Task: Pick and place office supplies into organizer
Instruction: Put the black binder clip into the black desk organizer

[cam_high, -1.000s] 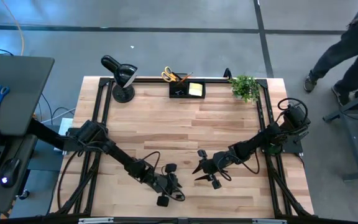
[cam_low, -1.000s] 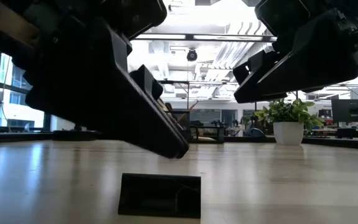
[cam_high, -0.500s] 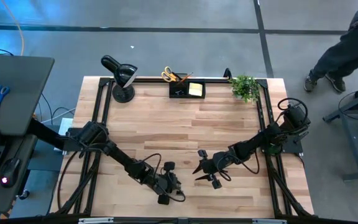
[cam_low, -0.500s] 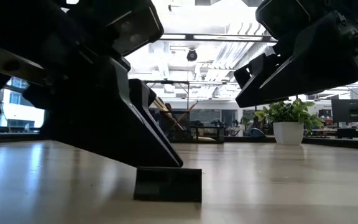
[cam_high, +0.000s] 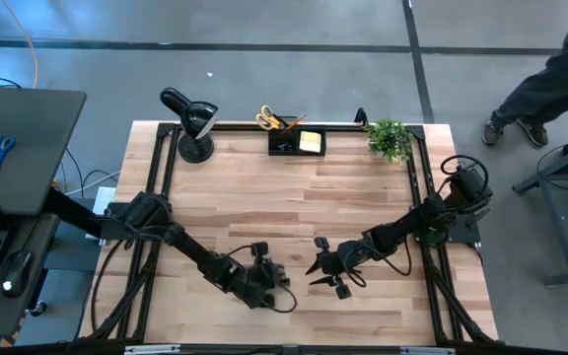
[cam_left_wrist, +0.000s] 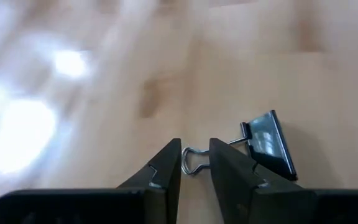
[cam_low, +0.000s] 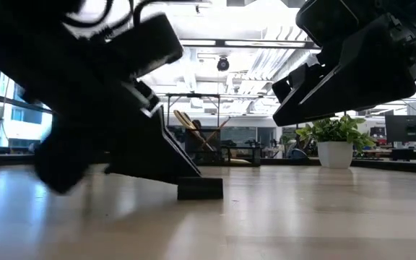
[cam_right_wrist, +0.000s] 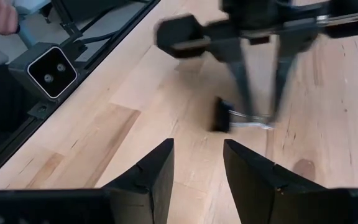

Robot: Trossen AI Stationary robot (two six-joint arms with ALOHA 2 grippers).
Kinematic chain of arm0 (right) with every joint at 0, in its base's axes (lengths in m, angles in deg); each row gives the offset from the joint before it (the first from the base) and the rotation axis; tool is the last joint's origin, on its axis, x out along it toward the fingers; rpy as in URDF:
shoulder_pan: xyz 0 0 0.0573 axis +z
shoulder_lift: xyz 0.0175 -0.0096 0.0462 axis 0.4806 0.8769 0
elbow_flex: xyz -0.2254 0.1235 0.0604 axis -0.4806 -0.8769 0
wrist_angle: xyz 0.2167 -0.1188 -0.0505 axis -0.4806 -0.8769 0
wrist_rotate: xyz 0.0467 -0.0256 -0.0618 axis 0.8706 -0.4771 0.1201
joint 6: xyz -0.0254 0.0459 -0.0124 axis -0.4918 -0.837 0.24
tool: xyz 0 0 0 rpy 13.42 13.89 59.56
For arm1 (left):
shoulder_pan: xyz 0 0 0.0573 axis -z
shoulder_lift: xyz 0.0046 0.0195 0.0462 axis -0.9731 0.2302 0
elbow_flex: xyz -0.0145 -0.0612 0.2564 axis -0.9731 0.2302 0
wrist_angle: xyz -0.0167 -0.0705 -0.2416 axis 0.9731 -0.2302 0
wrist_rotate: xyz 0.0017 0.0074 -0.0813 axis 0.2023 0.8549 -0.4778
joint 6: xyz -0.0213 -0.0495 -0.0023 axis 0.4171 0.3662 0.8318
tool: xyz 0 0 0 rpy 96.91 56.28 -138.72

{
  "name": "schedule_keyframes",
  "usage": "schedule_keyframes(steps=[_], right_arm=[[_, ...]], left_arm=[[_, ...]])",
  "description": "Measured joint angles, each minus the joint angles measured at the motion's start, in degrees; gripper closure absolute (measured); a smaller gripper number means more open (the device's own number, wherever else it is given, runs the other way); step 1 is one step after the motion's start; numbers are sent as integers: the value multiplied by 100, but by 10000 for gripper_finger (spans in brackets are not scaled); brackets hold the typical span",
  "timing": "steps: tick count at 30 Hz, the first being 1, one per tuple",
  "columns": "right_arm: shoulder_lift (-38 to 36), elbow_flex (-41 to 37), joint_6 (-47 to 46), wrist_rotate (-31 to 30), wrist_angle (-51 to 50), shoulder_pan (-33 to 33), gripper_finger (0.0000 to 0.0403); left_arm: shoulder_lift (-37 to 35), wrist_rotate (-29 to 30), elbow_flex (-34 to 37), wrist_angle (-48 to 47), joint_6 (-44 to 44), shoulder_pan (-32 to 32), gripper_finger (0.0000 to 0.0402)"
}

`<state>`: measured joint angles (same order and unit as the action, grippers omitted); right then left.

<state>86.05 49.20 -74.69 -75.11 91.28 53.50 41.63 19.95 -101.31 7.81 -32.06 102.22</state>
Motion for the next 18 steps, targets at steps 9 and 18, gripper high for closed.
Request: schedule_keyframes(steps=[9,18], right_arm=[[0,0,-233,-159,-27,0,270],[0,-2,-945,-1798,-674,0,270]], left_arm=[[-26,-140,3,-142,2196,-826,328],[-501,175,40,-677,2286,-889,328]])
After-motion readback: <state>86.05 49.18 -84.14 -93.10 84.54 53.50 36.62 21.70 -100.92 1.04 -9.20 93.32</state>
